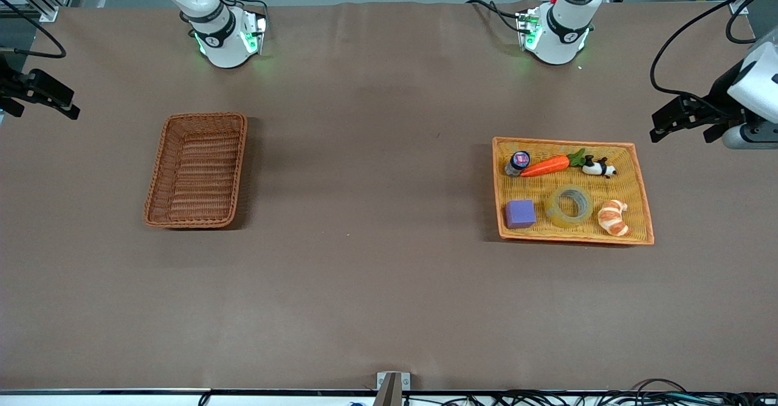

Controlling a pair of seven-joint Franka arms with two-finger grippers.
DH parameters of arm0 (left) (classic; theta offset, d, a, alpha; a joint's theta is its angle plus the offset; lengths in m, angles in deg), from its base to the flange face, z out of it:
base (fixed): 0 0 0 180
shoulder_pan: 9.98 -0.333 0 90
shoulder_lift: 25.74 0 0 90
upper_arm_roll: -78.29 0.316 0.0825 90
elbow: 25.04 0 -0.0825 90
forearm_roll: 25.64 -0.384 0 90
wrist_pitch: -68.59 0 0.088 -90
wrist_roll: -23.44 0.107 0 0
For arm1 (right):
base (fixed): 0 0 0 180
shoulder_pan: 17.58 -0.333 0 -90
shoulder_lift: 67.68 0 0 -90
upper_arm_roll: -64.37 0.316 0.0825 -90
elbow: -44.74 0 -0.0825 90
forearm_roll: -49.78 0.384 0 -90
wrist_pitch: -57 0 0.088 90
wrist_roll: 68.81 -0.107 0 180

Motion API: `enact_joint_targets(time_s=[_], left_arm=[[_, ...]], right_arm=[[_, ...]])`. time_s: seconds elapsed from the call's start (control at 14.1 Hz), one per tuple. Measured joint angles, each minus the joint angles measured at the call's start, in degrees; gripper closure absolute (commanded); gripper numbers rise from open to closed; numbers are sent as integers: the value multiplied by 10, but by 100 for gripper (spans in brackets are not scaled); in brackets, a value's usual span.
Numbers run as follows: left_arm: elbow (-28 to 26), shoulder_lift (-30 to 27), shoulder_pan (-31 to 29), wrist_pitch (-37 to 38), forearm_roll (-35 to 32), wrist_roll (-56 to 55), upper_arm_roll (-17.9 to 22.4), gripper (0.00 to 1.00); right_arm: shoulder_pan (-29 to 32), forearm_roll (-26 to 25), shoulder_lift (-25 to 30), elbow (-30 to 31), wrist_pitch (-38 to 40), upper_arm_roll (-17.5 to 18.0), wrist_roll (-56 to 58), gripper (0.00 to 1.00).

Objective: Move tape to another basket

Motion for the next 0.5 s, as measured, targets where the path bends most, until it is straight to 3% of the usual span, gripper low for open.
enact_joint_targets(time_s=[0.5], left_arm=[[0,0,-5,-4,0,-1,0,1]], right_arm=[[0,0,0,0,0,0,0,0]])
